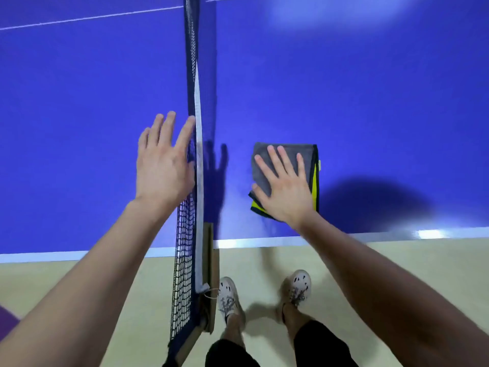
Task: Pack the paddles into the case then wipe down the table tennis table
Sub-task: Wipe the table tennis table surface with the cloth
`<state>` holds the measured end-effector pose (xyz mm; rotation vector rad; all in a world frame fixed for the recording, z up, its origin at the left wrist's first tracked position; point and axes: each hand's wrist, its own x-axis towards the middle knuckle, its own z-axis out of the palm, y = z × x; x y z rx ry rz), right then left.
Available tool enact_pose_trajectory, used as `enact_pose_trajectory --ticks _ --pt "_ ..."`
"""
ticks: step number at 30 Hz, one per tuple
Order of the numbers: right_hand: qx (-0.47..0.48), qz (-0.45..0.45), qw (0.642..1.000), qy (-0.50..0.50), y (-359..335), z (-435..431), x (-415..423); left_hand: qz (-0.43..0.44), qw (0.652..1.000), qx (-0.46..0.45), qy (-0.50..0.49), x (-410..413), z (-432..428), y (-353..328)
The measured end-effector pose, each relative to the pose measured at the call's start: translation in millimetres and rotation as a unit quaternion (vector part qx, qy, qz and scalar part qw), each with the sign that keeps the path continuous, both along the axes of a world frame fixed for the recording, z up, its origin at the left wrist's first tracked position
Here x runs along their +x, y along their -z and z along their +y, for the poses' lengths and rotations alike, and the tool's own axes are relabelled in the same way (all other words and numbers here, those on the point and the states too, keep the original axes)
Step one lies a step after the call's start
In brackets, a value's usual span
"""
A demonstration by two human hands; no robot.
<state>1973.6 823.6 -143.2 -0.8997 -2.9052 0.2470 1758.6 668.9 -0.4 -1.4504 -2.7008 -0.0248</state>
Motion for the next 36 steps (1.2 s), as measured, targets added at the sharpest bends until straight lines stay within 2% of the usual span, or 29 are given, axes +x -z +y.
enact_pose_trajectory --ticks 2,5,8,12,16,19,24,27,33,36 --pt "-0.001 -0.007 0.999 0.041 1 23 -49 -0.096 0.99 0.001 -0.099 -17 -19 6" --pt "-0.005 -0.024 0.997 0.076 1 44 -96 -0.25 0.943 -0.045 -0.213 -42 -42 20" --pt "0.003 -0.016 0.999 0.037 -3 31 -82 -0.325 0.906 -0.119 -0.245 -60 -56 36" --pt "0.016 -0.017 0.998 -0.061 -13 -58 -5 -0.323 0.901 -0.208 -0.204 -68 -57 55" --pt "0.011 -0.037 0.996 -0.082 -12 -97 28 -0.325 0.899 -0.237 -0.175 -74 -59 59" --pt "0.034 -0.025 0.998 -0.051 -3 -68 -12 -0.328 0.892 -0.266 -0.158 -82 -55 56" --pt "0.031 -0.004 0.995 0.096 3 -9 -131 -0.323 0.887 -0.289 -0.157 -84 -50 60" --pt "0.035 -0.011 0.995 0.097 1 -3 -144 -0.318 0.889 -0.293 -0.149 -86 -49 60" --pt "0.029 -0.014 0.999 0.032 -4 -122 -16 -0.338 0.882 -0.291 -0.154 -89 -46 45" --pt "0.012 -0.034 0.999 -0.001 -1 -142 23 -0.347 0.88 -0.288 -0.148 -89 -50 44"
